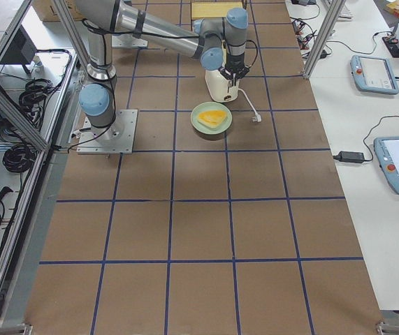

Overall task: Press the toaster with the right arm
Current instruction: 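Lift the right gripper up off the toaster lever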

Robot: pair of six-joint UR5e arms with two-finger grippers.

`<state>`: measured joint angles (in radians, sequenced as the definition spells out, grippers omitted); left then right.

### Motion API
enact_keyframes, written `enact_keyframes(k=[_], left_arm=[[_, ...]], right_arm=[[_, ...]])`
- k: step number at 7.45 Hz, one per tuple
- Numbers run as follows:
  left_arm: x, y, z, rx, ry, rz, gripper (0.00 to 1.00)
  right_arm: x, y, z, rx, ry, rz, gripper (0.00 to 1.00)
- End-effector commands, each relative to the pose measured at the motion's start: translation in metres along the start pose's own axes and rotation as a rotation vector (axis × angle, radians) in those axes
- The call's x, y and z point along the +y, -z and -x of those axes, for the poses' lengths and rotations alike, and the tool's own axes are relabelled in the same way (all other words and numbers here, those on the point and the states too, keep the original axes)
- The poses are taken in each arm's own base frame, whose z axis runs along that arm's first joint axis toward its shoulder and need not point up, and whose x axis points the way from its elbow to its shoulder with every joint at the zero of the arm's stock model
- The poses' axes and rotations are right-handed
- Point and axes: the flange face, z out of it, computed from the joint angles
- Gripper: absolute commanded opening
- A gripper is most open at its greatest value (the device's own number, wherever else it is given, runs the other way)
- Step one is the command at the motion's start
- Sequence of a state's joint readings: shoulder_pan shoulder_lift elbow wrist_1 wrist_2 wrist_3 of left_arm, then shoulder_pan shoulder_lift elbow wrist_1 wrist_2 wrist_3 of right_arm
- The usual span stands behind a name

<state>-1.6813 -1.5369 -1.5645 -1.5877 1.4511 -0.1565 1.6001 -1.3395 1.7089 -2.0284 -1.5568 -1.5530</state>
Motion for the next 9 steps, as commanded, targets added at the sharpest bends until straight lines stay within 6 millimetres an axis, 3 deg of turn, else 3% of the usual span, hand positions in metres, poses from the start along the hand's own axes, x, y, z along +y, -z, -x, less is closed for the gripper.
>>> enact_keyframes(k=[1, 2, 4, 5, 6, 8, 9], left_arm=[[0.0, 0.0, 0.0, 0.0, 0.0, 0.0, 1.0], [0.0, 0.0, 0.0, 0.0, 0.0, 0.0, 1.0], [0.0, 0.0, 0.0, 0.0, 0.0, 0.0, 1.0], [0.0, 0.0, 0.0, 0.0, 0.0, 0.0, 1.0], [0.0, 0.0, 0.0, 0.0, 0.0, 0.0, 1.0], [0.0, 0.0, 0.0, 0.0, 0.0, 0.0, 1.0], [0.0, 0.0, 0.0, 0.0, 0.0, 0.0, 1.0]], right_arm=[[0.0, 0.056, 0.013, -0.018, -0.073, -0.002, 0.17], [-0.004, 0.072, 0.016, -0.027, -0.131, -0.025, 0.17], [-0.006, 0.134, 0.018, 0.026, -0.237, -0.036, 0.17], [-0.006, 0.157, 0.029, -0.013, -0.378, -0.02, 0.18], [-0.006, 0.17, 0.038, -0.013, -0.472, -0.016, 0.18], [-0.002, 0.171, 0.04, -0.006, -0.633, -0.001, 0.19], [-0.002, 0.169, 0.04, -0.006, -0.797, 0.004, 0.19]])
